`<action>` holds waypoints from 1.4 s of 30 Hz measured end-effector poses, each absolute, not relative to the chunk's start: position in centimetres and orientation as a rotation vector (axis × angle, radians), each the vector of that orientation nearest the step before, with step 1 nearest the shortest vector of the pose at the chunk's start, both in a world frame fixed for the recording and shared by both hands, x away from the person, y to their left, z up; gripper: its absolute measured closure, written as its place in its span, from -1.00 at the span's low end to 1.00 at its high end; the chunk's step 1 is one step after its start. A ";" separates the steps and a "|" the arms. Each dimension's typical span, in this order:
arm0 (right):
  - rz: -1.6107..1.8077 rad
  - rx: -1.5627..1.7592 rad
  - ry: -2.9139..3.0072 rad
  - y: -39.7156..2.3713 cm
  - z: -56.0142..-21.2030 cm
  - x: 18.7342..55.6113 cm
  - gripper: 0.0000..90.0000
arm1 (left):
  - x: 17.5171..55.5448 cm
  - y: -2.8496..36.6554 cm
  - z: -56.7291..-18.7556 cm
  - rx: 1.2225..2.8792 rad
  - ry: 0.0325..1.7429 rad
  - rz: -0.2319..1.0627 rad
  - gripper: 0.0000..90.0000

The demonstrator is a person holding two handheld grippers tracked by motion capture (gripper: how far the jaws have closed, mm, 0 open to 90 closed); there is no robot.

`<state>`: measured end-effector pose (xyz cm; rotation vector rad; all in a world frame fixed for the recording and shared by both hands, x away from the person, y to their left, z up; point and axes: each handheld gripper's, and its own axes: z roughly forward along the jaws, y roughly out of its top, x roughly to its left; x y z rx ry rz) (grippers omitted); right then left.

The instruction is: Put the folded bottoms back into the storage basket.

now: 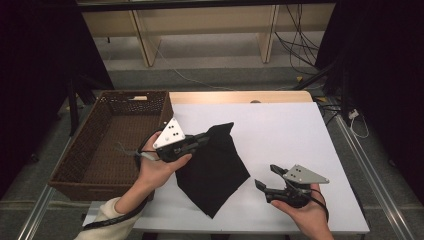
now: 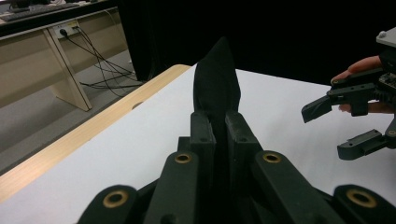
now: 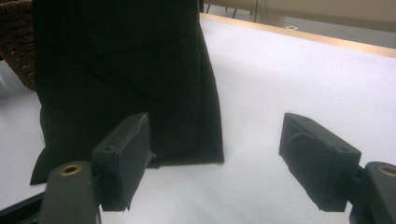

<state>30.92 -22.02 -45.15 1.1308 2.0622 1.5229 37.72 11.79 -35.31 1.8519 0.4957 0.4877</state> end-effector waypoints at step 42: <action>1.518 1.123 2.060 -22.0 -45.2 31.0 -0.42 | 37.5 12.9 -33.6 1.832 0.496 0.511 0.84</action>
